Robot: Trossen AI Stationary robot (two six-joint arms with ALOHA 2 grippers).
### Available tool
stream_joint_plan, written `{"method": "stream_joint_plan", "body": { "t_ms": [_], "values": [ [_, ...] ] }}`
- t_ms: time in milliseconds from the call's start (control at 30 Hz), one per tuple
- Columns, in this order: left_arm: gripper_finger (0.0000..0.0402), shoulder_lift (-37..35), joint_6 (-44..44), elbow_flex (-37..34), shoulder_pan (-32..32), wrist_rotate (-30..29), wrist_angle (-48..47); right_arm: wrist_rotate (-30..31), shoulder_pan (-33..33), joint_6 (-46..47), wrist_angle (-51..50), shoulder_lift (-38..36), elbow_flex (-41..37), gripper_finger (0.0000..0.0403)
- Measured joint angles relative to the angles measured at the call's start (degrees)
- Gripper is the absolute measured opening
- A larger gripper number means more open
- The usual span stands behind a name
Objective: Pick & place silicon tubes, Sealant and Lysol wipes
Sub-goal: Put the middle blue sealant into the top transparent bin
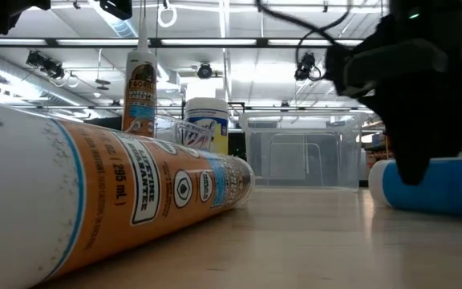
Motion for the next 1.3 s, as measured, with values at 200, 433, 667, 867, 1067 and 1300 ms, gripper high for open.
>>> {"method": "stream_joint_plan", "body": {
  "t_ms": [200, 433, 667, 867, 1067, 1300],
  "values": [
    [0.0142, 0.00, -0.41, 0.00, 0.00, 0.00, -0.64, -2.27, -4.09, -5.81, 2.28, -0.02, -0.16, 0.0348],
    [0.0142, 0.00, -0.41, 0.02, 0.00, 0.00, -0.88, -3.95, -5.69, -8.01, 2.94, 0.57, -0.20, 0.0324],
    [0.0142, 0.00, -1.15, 0.02, 0.00, 0.00, -0.75, -5.30, -6.98, -10.93, 6.30, 1.73, -0.20, 0.0298],
    [0.0142, 0.00, -2.95, 0.02, 0.00, -0.09, -1.38, -5.99, -7.19, -11.99, 7.80, 2.54, -0.20, 0.0275],
    [0.0142, 0.01, -3.01, 0.04, 0.04, -4.00, -2.17, -7.18, -7.30, -12.83, 7.92, 4.00, -0.20, 0.0252],
    [0.0142, 0.00, -3.01, 0.04, -0.02, -4.00, -2.30, -8.11, -7.44, -15.03, 8.74, 5.18, -0.02, 0.0217]
  ]
}}
